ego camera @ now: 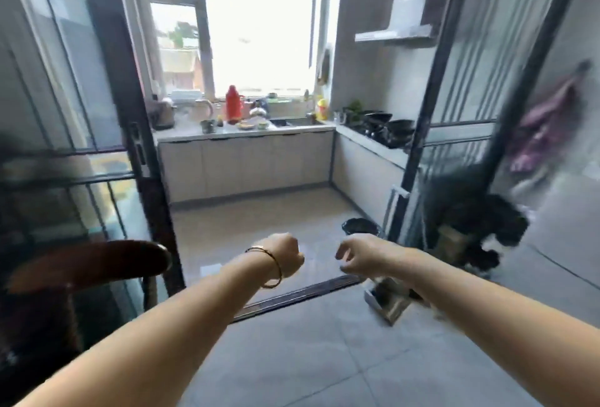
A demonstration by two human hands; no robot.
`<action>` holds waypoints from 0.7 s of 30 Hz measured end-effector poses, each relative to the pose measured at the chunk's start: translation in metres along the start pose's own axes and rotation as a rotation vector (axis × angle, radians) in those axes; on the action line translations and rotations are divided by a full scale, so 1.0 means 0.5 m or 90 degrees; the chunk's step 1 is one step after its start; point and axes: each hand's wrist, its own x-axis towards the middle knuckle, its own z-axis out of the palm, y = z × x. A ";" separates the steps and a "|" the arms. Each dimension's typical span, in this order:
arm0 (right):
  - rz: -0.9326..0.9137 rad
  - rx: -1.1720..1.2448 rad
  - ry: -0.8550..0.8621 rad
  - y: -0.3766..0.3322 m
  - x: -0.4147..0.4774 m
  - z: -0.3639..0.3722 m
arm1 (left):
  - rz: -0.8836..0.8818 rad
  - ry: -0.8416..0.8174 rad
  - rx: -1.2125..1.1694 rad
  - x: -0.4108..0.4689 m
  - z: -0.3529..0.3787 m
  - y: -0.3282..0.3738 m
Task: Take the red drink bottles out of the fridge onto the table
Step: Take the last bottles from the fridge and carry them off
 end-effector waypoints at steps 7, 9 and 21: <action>0.137 0.002 0.093 0.400 -0.008 -0.213 | 0.160 0.000 0.067 0.283 0.008 0.409; 0.187 0.006 0.124 0.521 -0.001 -0.272 | 0.202 -0.018 0.052 0.362 0.007 0.533; 0.435 -0.022 0.267 1.077 0.047 -0.520 | 0.457 0.021 0.112 0.775 0.052 1.084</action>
